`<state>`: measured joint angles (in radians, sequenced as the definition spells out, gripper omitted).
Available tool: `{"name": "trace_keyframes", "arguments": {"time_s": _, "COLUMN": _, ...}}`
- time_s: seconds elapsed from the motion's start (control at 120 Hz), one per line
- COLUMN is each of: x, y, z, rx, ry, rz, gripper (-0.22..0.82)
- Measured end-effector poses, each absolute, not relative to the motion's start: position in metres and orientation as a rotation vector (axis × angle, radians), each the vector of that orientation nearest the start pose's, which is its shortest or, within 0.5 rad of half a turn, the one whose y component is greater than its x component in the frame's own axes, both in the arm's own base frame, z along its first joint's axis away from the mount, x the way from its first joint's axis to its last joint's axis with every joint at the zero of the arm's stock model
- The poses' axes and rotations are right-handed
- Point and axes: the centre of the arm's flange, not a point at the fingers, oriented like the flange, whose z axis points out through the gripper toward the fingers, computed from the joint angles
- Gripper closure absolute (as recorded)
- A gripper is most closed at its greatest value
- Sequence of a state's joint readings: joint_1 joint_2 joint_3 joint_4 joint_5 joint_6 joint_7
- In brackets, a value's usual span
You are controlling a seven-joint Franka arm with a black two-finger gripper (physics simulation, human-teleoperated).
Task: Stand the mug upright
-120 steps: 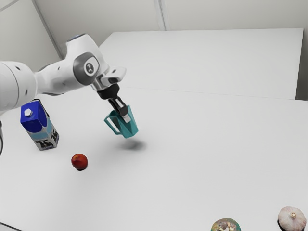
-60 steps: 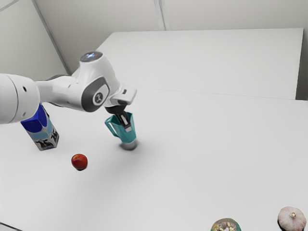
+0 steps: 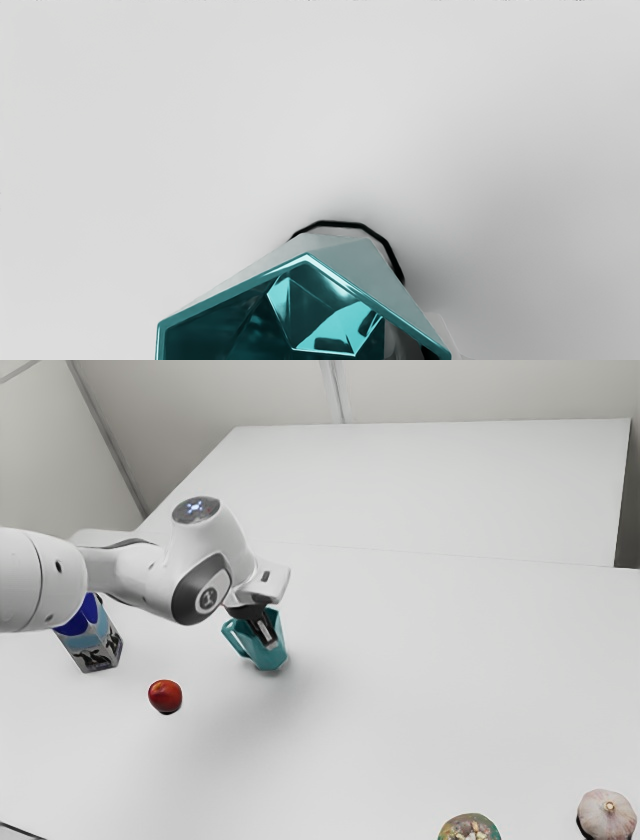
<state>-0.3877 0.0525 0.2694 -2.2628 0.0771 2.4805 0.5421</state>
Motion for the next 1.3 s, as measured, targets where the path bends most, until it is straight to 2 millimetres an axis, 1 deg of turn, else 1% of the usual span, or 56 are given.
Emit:
{"name": "trace_keyframes", "arguments": {"time_s": 0.125, "x": 0.538, "y": -0.065, "z": 0.356, "rx": -2.835, "ry": 1.049, "rz": -0.248, "gripper": 0.79}}
{"name": "trace_keyframes", "arguments": {"time_s": 0.183, "x": 0.539, "y": -0.065, "z": 0.356, "rx": -2.836, "ry": 1.042, "rz": -0.255, "gripper": 0.76}}
{"name": "trace_keyframes", "arguments": {"time_s": 0.317, "x": 0.539, "y": -0.065, "z": 0.357, "rx": -2.841, "ry": 1.026, "rz": -0.264, "gripper": 0.67}}
{"name": "trace_keyframes", "arguments": {"time_s": 0.667, "x": 0.54, "y": -0.065, "z": 0.358, "rx": -2.852, "ry": 0.999, "rz": -0.274, "gripper": 0.4}}
{"name": "trace_keyframes", "arguments": {"time_s": 0.8, "x": 0.539, "y": -0.065, "z": 0.365, "rx": -2.853, "ry": 0.993, "rz": -0.295, "gripper": 0.31}}
{"name": "trace_keyframes", "arguments": {"time_s": 0.958, "x": 0.537, "y": -0.066, "z": 0.381, "rx": -2.853, "ry": 0.988, "rz": -0.335, "gripper": 0.23}}
{"name": "trace_keyframes", "arguments": {"time_s": 1.1, "x": 0.539, "y": -0.068, "z": 0.402, "rx": -2.849, "ry": 0.983, "rz": -0.389, "gripper": 0.15}}
{"name": "trace_keyframes", "arguments": {"time_s": 1.2, "x": 0.553, "y": -0.07, "z": 0.428, "rx": -2.838, "ry": 0.971, "rz": -0.444, "gripper": 0.1}}
{"name": "trace_keyframes", "arguments": {"time_s": 1.3, "x": 0.579, "y": -0.073, "z": 0.46, "rx": -2.842, "ry": 0.935, "rz": -0.463, "gripper": 0.06}}
